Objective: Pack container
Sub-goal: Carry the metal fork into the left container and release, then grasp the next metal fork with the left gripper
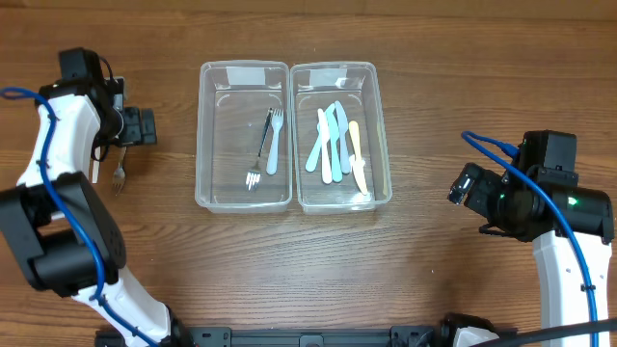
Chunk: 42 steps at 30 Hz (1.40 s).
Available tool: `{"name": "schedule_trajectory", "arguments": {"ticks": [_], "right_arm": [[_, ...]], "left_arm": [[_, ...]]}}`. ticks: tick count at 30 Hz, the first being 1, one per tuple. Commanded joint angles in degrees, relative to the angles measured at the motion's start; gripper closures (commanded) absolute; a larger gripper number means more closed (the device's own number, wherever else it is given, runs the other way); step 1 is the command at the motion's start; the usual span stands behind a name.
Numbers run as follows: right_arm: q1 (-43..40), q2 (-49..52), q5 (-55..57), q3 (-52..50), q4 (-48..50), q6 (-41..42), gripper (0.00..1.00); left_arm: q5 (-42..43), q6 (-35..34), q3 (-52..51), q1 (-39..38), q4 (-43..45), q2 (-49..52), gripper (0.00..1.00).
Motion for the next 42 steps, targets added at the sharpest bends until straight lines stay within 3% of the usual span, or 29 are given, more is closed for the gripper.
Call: {"name": "schedule_trajectory", "arguments": {"ticks": [1, 13, 16, 26, 37, 42], "right_arm": [[-0.04, 0.02, 0.28, 0.24, 0.09, -0.24, 0.0], [-0.04, 0.02, 0.52, 0.24, -0.02, -0.24, 0.0], [-0.04, 0.02, 0.52, 0.24, -0.02, -0.24, 0.0], [-0.04, 0.02, 0.55, 0.24, -0.02, -0.24, 0.0], [-0.04, 0.02, 0.68, 0.24, -0.02, -0.22, 0.0], [-0.04, 0.02, 0.68, 0.24, 0.0, -0.24, 0.0]], "left_arm": [[3.43, 2.36, -0.63, 1.25, 0.04, 3.5, 0.0], [4.22, 2.29, -0.81, 1.73, -1.01, 10.12, 0.0], [3.85, 2.29, -1.05, 1.73, -1.36, 10.32, 0.04], [3.87, 2.29, -1.05, 1.75, -1.77, 10.32, 0.55], [3.91, 2.29, -1.05, 1.75, -1.7, 10.32, 0.84], [3.91, 2.27, -1.05, 1.73, -1.68, 10.32, 0.89]]}}
